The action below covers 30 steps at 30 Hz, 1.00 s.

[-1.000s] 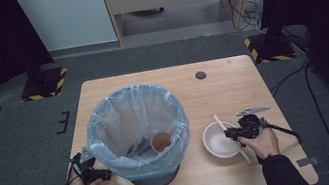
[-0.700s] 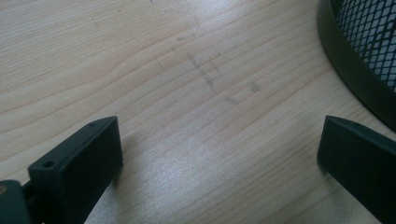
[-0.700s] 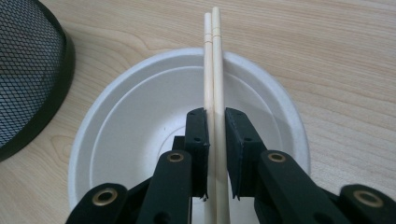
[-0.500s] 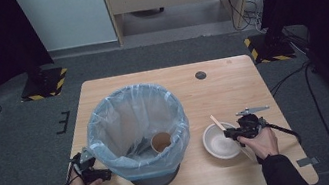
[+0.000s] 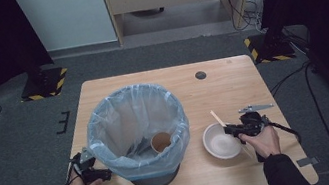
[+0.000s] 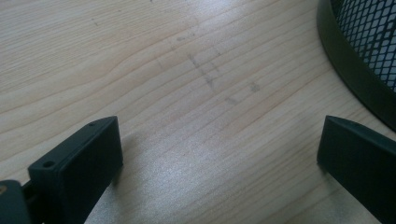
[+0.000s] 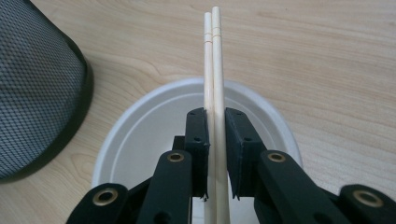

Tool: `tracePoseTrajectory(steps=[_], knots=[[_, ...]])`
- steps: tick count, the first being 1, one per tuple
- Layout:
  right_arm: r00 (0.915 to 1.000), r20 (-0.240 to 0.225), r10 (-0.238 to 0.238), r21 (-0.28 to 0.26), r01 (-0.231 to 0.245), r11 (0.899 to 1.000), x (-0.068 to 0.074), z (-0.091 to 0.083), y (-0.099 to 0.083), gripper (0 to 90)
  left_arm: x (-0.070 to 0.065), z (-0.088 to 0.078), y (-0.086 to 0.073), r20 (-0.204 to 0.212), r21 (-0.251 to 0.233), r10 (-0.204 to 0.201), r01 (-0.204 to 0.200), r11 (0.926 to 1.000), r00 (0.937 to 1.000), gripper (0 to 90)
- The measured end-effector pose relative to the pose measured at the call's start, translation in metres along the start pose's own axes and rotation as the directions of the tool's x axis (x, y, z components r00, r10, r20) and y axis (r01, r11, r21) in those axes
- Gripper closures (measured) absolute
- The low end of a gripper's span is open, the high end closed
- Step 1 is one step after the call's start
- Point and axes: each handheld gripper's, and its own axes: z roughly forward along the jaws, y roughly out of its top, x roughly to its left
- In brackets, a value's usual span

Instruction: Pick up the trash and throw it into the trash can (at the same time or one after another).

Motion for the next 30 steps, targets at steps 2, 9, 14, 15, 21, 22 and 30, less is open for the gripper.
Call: tracePoseTrajectory(steps=[2, 9, 14, 15, 21, 22, 30], knots=[[1.0, -0.003, 0.003, -0.014, -0.003, 1.0, 0.0, -0.003, 0.002, 80.4, 0.0, 0.0, 0.0, 0.0, 0.0, 0.001, -0.001, 1.0, 1.0, 0.0], [0.9999, -0.01, 0.009, -0.072, -0.01, 0.997, 0.001, -0.014, 0.008, 80.4, 0.0, 0.0, 0.0, 0.001, 0.0, 0.001, -0.001, 1.0, 1.0, 0.0], [0.9999, -0.009, 0.007, -0.114, -0.007, 0.993, 0.002, -0.022, 0.013, 80.4, 0.0, 0.0, 0.0, 0.001, 0.0, 0.001, -0.001, 1.0, 1.0, 0.0], [1.0, -0.007, 0.003, -0.123, -0.004, 0.992, 0.001, -0.024, 0.014, 80.4, 0.0, 0.0, 0.0, 0.001, 0.0, 0.001, -0.001, 1.0, 1.0, 0.0], [0.9998, -0.008, 0.021, -0.183, -0.022, 0.983, -0.002, -0.035, 0.019, 80.3, 0.0, 0.0, 0.0, 0.001, 0.0, 0.001, -0.001, 1.0, 1.0, 0.0], [0.9997, -0.009, 0.023, -0.194, -0.025, 0.981, -0.002, -0.038, 0.02, 80.3, 0.0, 0.0, 0.0, 0.001, 0.0, 0.001, -0.001, 1.0, 1.0, 0.0], [0.9995, -0.018, 0.027, -0.257, -0.031, 0.966, -0.001, -0.053, 0.027, 80.4, 0.0, 0.0, 0.0, 0.001, 0.0, 0.001, -0.001, 1.0, 1.0, 0.0]])
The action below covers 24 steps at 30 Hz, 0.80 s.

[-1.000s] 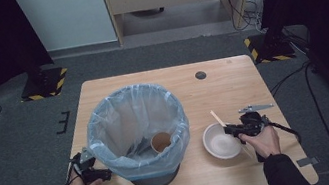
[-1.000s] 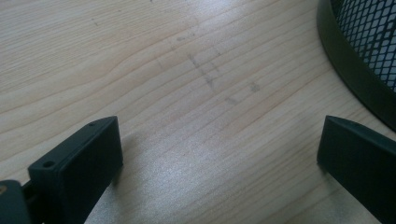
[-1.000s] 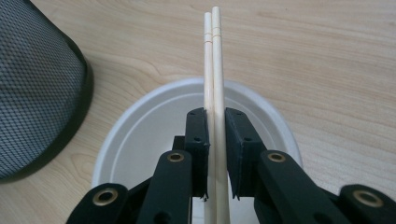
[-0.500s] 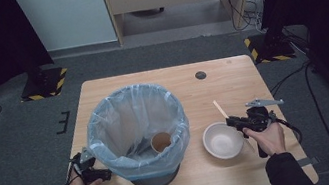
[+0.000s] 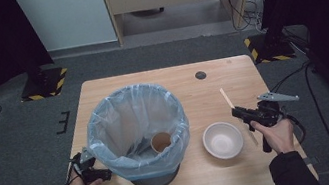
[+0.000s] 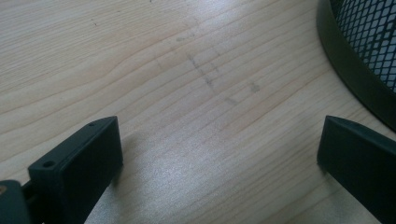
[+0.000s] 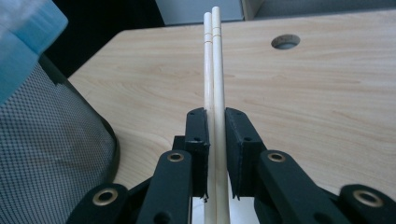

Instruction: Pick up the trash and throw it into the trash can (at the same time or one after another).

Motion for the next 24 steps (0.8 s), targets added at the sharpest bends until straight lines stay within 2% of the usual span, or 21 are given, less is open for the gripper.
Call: tracePoseTrajectory(steps=[12, 20, 24], knots=[[0.9999, -0.015, 0.0, -0.105, -0.001, 0.994, 0.003, -0.019, 0.015, 80.4, 0.0, 0.0, 0.0, 0.0, 0.0, 0.0, 0.0, 1.0, 1.0, 0.0], [0.9993, -0.038, 0.004, -0.193, -0.011, 0.981, 0.006, -0.032, 0.026, 80.4, 0.0, 0.0, 0.0, 0.0, 0.0, 0.0, 0.0, 1.0, 1.0, 0.0], [0.9988, -0.049, 0.005, -0.237, -0.017, 0.971, 0.009, -0.037, 0.031, 80.3, 0.0, 0.0, 0.0, 0.0, 0.0, 0.0, 0.0, 1.0, 1.0, 0.0]])
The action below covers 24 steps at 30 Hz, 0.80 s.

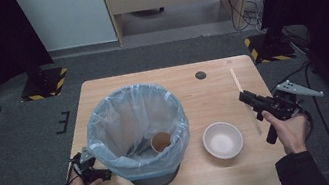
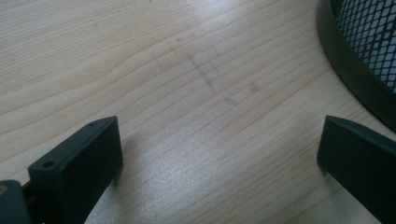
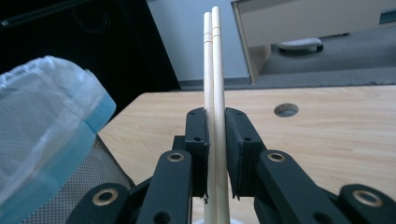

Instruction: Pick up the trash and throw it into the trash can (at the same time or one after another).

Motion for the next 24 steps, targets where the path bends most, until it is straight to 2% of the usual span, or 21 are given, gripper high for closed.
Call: tracePoseTrajectory(steps=[3, 14, 24], knots=[[0.9998, -0.017, 0.006, -0.028, -0.007, 1.0, 0.003, -0.001, 0.003, 80.3, 0.0, 0.0, 0.0, 0.0, 0.0, 0.0, 0.0, 1.0, 1.0, 0.0], [0.9974, -0.068, -0.025, -0.115, 0.017, 0.993, 0.022, -0.005, 0.024, 80.4, 0.0, 0.0, 0.0, 0.0, -0.001, 0.001, -0.001, 1.0, 1.0, 0.0], [0.9906, -0.128, -0.048, -0.213, 0.019, 0.977, 0.038, -0.007, 0.041, 80.4, 0.0, 0.0, 0.0, 0.0, -0.002, 0.001, -0.001, 1.0, 1.0, 0.0]])
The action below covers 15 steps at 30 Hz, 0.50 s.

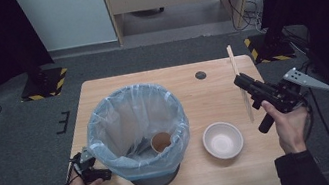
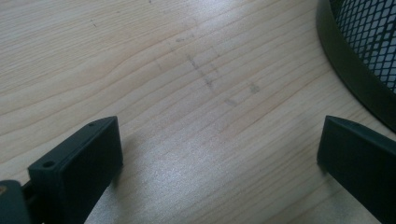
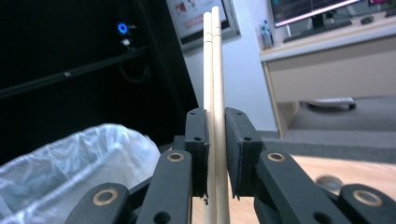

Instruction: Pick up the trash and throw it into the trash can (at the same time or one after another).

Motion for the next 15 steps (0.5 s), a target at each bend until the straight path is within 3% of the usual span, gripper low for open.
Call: tracePoseTrajectory(steps=[15], knots=[[0.9983, -0.048, -0.032, -0.067, 0.029, 0.997, 0.02, 0.01, 0.024, 80.3, 0.0, 0.0, 0.0, 0.001, 0.002, 0.001, -0.001, 1.0, 1.0, 0.0]])
